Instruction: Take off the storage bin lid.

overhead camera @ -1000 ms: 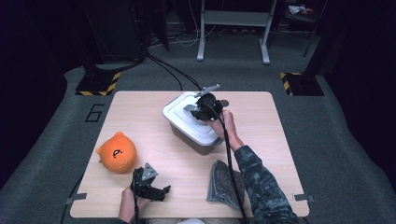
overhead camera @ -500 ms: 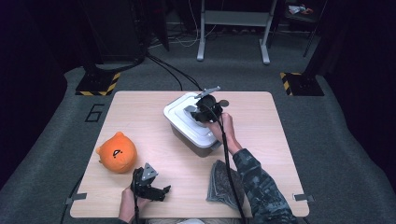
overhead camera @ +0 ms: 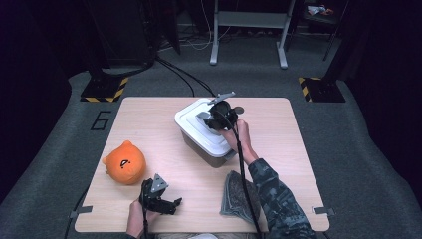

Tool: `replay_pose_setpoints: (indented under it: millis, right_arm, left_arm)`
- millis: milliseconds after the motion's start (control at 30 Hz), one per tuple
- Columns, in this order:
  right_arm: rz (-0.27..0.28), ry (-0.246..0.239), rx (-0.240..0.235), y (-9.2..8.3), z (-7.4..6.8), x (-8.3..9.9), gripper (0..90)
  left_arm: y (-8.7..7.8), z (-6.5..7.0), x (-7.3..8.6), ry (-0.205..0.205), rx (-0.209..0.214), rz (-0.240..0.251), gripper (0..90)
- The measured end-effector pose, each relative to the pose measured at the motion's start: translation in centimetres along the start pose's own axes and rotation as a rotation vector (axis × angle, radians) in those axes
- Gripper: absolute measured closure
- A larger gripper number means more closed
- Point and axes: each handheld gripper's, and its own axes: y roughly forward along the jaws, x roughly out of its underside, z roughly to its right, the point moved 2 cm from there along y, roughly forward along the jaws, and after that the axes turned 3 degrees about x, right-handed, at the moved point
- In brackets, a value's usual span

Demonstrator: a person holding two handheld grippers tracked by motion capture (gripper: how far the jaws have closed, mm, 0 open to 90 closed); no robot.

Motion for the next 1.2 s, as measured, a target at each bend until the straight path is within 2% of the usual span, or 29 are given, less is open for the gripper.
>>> replay_pose_setpoints:
  millis: [167, 200, 267, 300, 533, 667, 767, 867, 1167, 1200]
  right_arm:
    - [0.017, -0.003, 0.012, -0.9, 0.5, -0.1, 66.5]
    - [0.023, 0.012, 0.015, -1.0, 0.5, -0.1, 66.5]
    - [0.023, -0.003, 0.021, -1.5, 0.8, -0.2, 66.5]
    - [0.022, 0.013, 0.023, -1.7, 0.8, -0.2, 66.5]
    - [0.054, -0.003, 0.04, -3.0, 1.4, -0.4, 66.4]
    - [0.052, -0.004, 0.051, -3.7, 1.6, -0.4, 66.4]
    - [0.057, 0.018, 0.057, -4.4, 1.9, -0.4, 66.4]
    - [0.062, 0.008, 0.068, -5.1, 2.3, -0.5, 66.4]
    - [0.073, 0.021, 0.107, -6.7, 3.8, -0.3, 66.4]
    - [0.073, 0.039, 0.11, -6.8, 3.9, -0.3, 66.4]
  left_arm:
    - [0.0, 0.0, 0.0, -0.007, 0.0, 0.005, 0.2]
    - [0.0, 0.0, 0.0, -0.007, 0.0, 0.004, 0.1]
    - [0.0, 0.0, 0.0, -0.006, 0.0, 0.004, 0.2]
    - [0.0, 0.0, 0.0, -0.006, -0.001, 0.004, 0.2]
    - [0.0, 0.0, 0.0, -0.01, -0.002, 0.003, 0.1]
    - [0.0, 0.0, 0.0, -0.011, -0.001, 0.004, 0.1]
    - [0.0, 0.0, 0.0, -0.008, -0.001, 0.0, 0.1]
    - [0.0, 0.0, 0.0, -0.008, -0.001, -0.001, 0.1]
    - [0.0, 0.0, 0.0, -0.008, -0.001, -0.001, 0.1]
    - [0.0, 0.0, 0.0, -0.008, -0.001, -0.001, 0.1]
